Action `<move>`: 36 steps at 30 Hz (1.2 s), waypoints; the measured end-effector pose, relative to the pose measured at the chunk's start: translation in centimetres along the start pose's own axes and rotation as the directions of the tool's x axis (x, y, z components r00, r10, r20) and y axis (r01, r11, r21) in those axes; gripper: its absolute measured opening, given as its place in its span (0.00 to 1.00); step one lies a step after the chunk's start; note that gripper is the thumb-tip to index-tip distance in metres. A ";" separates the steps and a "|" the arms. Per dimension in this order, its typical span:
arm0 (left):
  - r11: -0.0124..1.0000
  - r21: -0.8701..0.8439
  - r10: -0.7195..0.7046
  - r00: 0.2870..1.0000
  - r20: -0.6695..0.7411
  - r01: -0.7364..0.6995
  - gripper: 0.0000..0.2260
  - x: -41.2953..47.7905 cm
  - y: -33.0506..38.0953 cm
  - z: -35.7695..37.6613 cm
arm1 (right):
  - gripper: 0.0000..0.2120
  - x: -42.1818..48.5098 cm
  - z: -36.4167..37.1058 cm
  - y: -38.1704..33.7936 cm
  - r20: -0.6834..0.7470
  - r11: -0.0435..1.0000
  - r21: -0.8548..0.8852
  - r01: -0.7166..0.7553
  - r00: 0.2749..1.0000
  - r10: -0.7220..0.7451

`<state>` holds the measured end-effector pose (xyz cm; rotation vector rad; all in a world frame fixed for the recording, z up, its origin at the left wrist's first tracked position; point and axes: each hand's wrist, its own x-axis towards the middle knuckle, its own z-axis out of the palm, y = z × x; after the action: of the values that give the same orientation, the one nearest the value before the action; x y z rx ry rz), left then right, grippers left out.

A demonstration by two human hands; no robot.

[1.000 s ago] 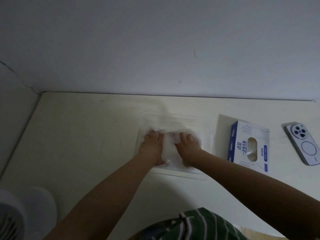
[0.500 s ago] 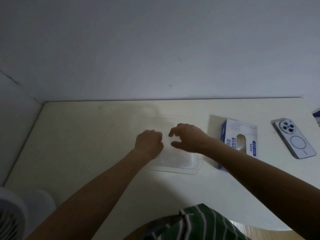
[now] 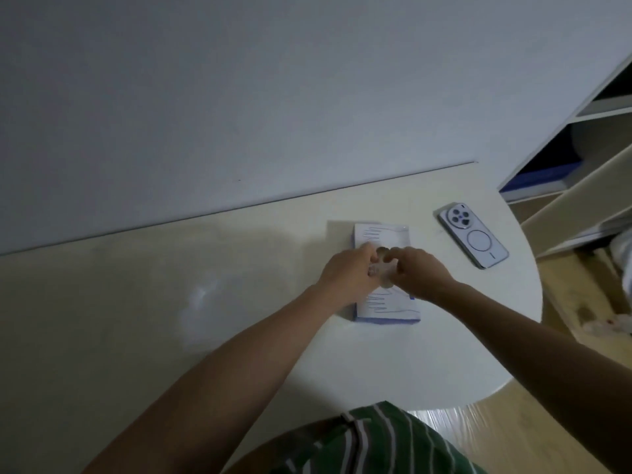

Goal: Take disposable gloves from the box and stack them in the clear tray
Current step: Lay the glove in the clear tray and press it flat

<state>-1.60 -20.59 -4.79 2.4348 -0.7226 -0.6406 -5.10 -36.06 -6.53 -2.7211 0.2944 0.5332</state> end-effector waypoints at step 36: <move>0.896 -0.437 -0.112 0.993 -0.043 0.082 0.42 0.9 -0.8 1.4 | 0.14 0.9 -4.2 -0.5 -0.209 0.423 0.895 0.143 0.971 0.116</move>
<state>-1.39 -21.03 -6.60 2.0722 -0.3791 -0.6736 -2.84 -37.34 -3.09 -1.6597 0.4568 -0.0353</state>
